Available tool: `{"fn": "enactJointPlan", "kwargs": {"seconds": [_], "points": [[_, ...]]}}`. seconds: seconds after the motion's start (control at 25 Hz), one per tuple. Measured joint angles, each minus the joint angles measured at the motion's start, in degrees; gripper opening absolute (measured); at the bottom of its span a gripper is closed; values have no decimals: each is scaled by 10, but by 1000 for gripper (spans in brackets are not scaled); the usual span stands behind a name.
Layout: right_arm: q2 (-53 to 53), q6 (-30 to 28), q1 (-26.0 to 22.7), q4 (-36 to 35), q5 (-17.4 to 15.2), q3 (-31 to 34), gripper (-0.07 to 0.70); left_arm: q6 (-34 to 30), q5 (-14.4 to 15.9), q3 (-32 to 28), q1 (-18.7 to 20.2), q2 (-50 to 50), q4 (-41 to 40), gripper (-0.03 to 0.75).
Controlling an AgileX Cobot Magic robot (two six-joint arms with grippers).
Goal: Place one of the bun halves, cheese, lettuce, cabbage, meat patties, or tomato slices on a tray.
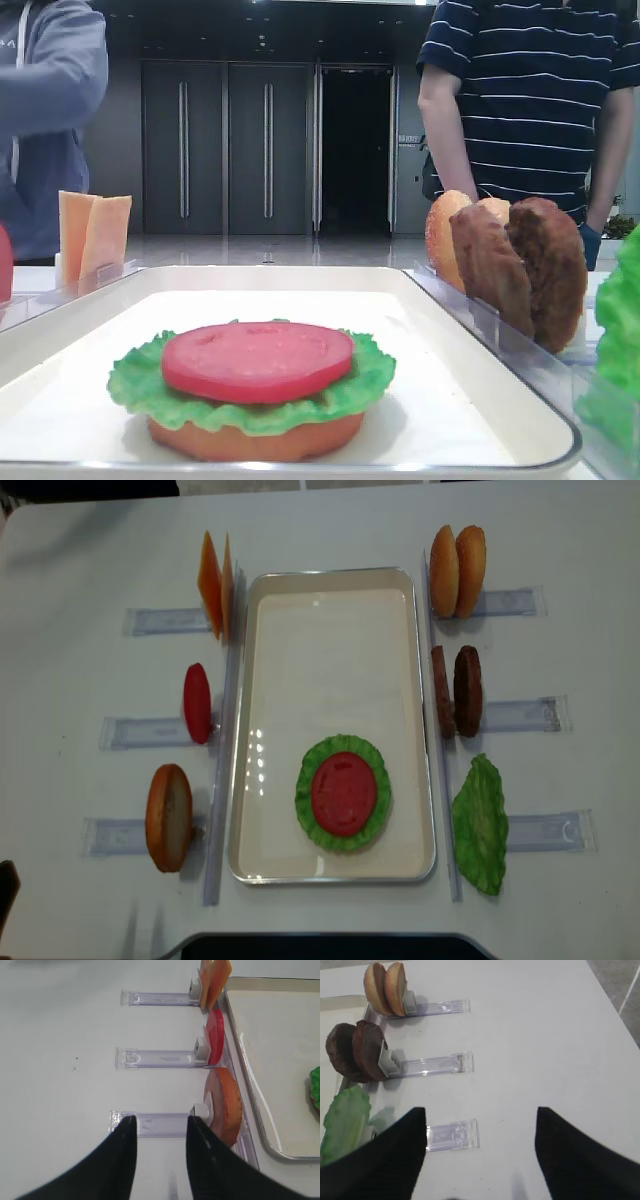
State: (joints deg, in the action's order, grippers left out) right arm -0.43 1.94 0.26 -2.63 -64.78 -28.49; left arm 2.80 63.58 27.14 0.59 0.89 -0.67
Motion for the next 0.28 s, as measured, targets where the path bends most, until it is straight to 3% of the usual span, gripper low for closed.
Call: {"fn": "enactJointPlan", "kwargs": {"seconds": [0.28], "points": [[0,0,0,0,0,0,471,0,0,0,0,0,0,265]]}}
